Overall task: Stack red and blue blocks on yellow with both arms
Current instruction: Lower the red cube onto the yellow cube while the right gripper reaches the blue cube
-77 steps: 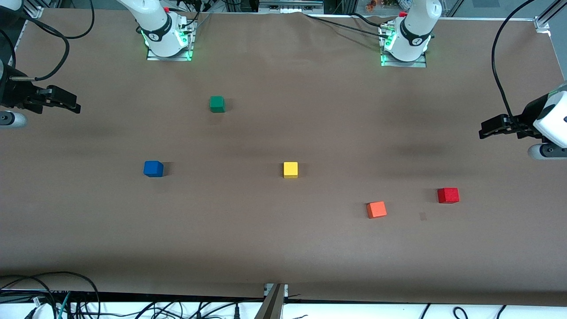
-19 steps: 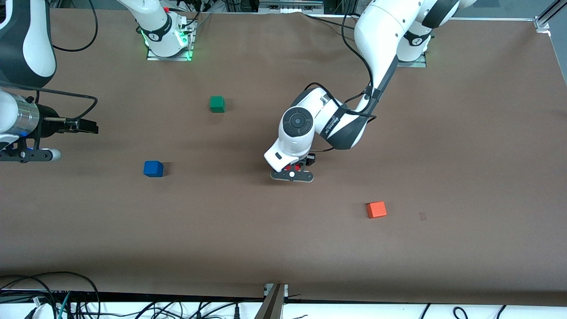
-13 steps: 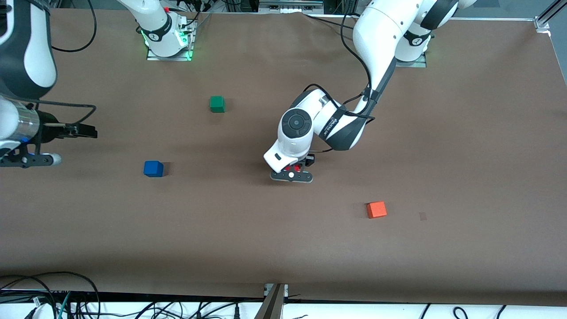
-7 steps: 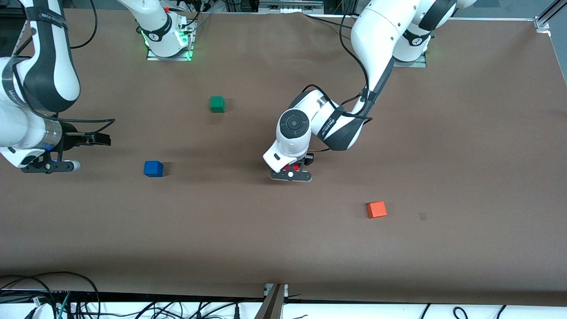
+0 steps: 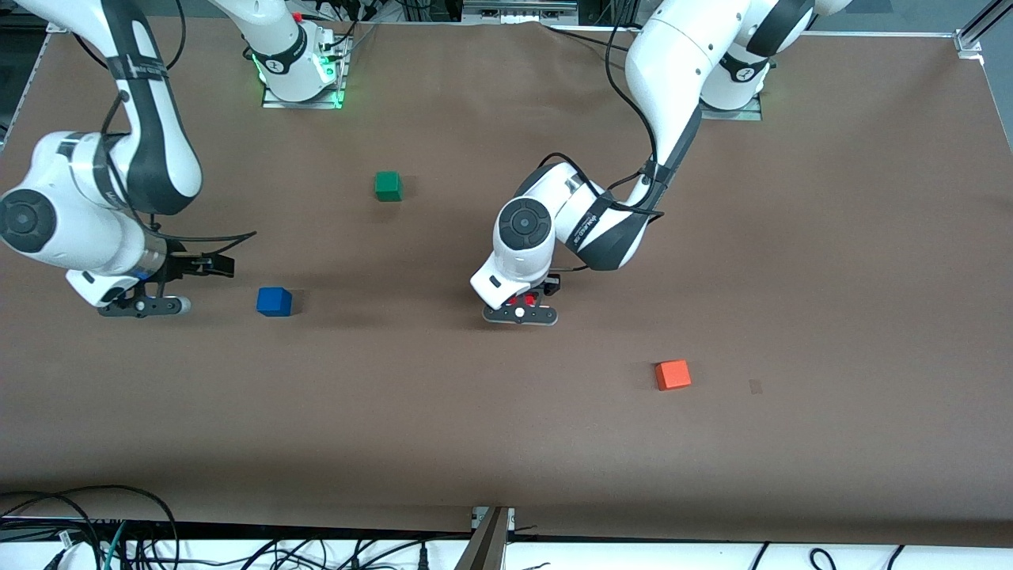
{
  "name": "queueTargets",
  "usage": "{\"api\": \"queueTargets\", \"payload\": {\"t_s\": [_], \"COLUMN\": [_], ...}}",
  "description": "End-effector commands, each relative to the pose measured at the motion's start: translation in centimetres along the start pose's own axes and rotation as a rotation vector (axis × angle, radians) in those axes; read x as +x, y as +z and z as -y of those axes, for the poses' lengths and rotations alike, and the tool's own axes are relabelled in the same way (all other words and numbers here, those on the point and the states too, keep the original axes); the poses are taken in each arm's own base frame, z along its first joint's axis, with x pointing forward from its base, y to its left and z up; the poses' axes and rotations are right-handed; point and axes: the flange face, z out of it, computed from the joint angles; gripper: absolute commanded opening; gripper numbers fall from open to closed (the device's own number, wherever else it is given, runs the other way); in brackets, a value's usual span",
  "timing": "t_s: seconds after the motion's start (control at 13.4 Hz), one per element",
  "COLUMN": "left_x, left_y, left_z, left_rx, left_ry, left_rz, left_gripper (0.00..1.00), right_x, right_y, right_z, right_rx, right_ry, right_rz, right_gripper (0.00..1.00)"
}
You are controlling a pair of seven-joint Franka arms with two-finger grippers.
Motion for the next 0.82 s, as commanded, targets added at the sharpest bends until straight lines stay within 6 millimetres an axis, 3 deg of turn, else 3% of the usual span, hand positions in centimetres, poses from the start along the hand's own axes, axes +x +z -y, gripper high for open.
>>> {"api": "queueTargets", "payload": {"t_s": [0.0, 0.74], "left_x": [-0.3, 0.4], "left_y": [0.0, -0.3], "left_z": [-0.8, -0.2], "left_rx": [0.011, 0.008], "left_ry": [-0.010, -0.015], "left_rz": [-0.007, -0.014], "left_gripper": [0.00, 0.00], "right_x": [0.3, 1.6], "right_y": [1.4, 9.4], "right_z": [0.3, 5.2], "right_rx": [0.005, 0.007], "right_ry": [0.046, 0.034], "right_rz": [-0.019, -0.126], "right_gripper": [1.00, 1.00]}}
